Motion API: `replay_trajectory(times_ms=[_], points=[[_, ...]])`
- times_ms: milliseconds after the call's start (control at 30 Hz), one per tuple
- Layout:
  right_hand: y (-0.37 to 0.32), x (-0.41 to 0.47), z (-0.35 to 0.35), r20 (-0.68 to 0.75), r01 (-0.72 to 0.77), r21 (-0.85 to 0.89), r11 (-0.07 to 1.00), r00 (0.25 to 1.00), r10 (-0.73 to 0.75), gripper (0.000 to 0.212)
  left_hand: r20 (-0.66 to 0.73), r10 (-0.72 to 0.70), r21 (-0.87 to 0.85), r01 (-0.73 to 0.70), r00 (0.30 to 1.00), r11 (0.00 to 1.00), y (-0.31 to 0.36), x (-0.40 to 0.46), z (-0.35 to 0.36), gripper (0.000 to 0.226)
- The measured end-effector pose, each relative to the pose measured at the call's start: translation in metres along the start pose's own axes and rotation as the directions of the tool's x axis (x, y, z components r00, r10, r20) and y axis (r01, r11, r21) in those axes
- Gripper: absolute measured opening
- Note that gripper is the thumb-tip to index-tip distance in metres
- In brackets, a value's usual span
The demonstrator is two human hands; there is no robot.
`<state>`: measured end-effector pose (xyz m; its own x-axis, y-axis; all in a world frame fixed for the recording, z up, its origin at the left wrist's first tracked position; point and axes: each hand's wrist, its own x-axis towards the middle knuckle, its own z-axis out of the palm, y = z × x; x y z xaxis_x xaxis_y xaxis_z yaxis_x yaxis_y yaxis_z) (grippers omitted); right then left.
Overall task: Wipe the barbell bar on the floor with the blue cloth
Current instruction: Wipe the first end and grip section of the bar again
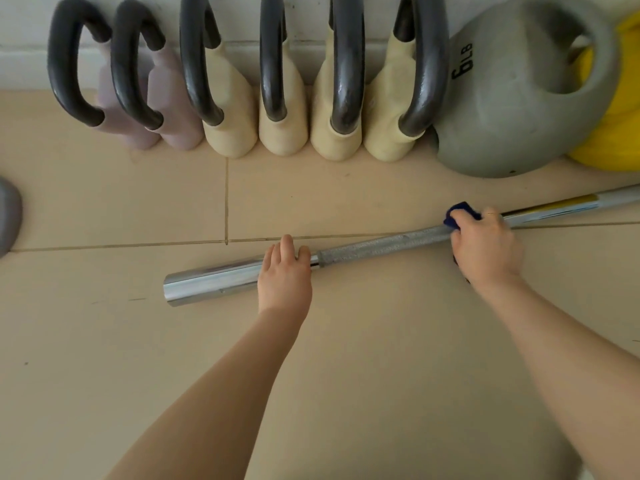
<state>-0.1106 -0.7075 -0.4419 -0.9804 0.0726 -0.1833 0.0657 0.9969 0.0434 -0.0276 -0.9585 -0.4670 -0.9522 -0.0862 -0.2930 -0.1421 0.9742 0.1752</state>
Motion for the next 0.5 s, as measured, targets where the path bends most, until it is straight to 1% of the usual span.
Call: replay_trajectory(times_ms=[33,100,167,200,233,267,300,333,367,433,500], points=[[-0.005,0.000,0.001,-0.004,0.007,0.008,1.000,1.000,-0.007,0.024,0.009,-0.019,0.002,0.019,1.000,1.000,0.000,0.000,0.000,0.035],[-0.036,-0.010,0.004,0.036,0.075,0.081,0.994,0.996,-0.078,0.025,0.028,-0.050,0.000,0.050,0.998,0.999,0.002,-0.001,-0.003,0.033],[-0.077,-0.031,0.009,0.106,0.189,0.180,0.965,0.972,-0.209,0.024,0.037,-0.055,0.018,0.054,0.998,0.998,0.005,0.000,-0.007,0.030],[-0.092,-0.039,0.010,0.133,0.246,0.226,0.943,0.951,-0.280,0.023,0.018,-0.044,0.039,0.043,0.999,0.998,0.006,0.001,-0.006,0.030],[-0.097,-0.042,0.013,0.115,0.310,0.240,0.920,0.932,-0.344,0.024,0.005,-0.032,0.078,0.032,0.999,0.996,0.007,0.002,-0.006,0.032],[-0.095,-0.040,0.014,0.076,0.386,0.206,0.899,0.910,-0.408,0.025,-0.009,-0.040,0.104,0.040,0.999,0.994,0.007,0.004,-0.006,0.035],[-0.087,-0.034,0.012,0.071,0.439,0.159,0.884,0.888,-0.454,0.026,-0.027,-0.044,0.121,0.047,0.999,0.992,0.007,0.005,-0.006,0.037],[-0.075,-0.025,0.010,0.082,0.454,0.108,0.885,0.883,-0.463,0.026,-0.031,-0.038,0.128,0.042,0.999,0.991,0.008,0.004,-0.005,0.037],[-0.057,-0.016,0.008,0.094,0.420,0.058,0.906,0.901,-0.424,0.024,-0.038,-0.026,0.138,0.031,0.999,0.990,0.008,0.004,-0.004,0.037],[-0.013,-0.002,0.006,0.070,0.291,-0.018,0.957,0.955,-0.289,0.022,-0.027,-0.026,0.139,0.029,0.999,0.990,0.008,0.003,-0.006,0.034],[0.018,0.002,-0.001,0.031,0.173,-0.044,0.984,0.985,-0.172,0.024,0.002,-0.045,0.108,0.045,0.999,0.993,0.008,0.003,-0.005,0.030]])
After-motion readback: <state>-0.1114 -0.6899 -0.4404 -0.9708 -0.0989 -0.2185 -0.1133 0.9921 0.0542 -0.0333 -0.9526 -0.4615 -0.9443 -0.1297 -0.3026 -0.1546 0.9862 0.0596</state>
